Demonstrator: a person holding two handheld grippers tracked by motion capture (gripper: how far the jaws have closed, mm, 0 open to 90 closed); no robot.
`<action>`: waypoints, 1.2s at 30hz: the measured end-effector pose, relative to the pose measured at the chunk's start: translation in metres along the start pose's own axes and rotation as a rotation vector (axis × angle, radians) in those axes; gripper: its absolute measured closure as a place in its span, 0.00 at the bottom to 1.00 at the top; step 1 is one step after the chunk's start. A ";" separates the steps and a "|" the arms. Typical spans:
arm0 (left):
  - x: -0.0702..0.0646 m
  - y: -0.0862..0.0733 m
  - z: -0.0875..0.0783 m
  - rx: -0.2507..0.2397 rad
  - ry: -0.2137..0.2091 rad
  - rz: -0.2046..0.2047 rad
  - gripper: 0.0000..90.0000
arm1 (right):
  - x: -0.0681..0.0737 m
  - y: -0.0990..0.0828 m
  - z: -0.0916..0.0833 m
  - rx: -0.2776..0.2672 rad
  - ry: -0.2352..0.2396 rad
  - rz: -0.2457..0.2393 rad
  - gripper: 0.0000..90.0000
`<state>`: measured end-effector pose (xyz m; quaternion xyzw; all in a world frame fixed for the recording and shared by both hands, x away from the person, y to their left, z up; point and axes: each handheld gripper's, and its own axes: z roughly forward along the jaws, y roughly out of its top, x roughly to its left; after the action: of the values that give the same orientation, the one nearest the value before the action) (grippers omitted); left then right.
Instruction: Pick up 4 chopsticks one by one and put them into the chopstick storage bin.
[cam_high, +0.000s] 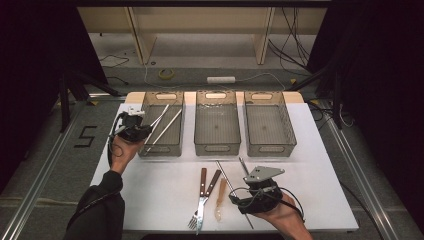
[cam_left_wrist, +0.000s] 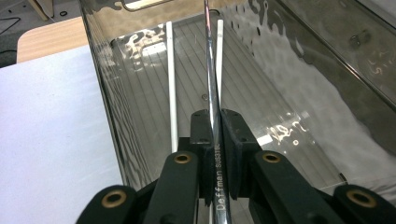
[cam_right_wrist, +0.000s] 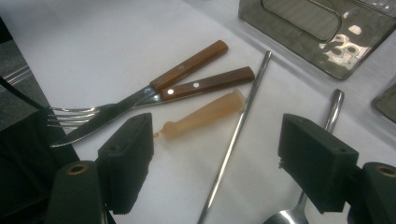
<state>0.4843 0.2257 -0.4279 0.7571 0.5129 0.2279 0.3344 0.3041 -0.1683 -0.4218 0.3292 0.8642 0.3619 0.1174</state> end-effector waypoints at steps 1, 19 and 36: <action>0.000 0.000 0.001 0.004 0.002 -0.001 0.92 | 0.000 0.000 0.000 0.000 0.001 -0.001 0.31; -0.006 0.003 -0.010 0.008 -0.068 -0.039 0.57 | -0.002 -0.001 0.000 0.016 -0.001 -0.002 0.32; -0.048 -0.022 -0.064 -0.124 -0.238 0.001 0.28 | -0.009 0.007 0.018 0.242 -0.047 0.009 0.49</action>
<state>0.4083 0.2040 -0.4015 0.7569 0.4543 0.1678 0.4388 0.3225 -0.1602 -0.4301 0.3532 0.8971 0.2478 0.0956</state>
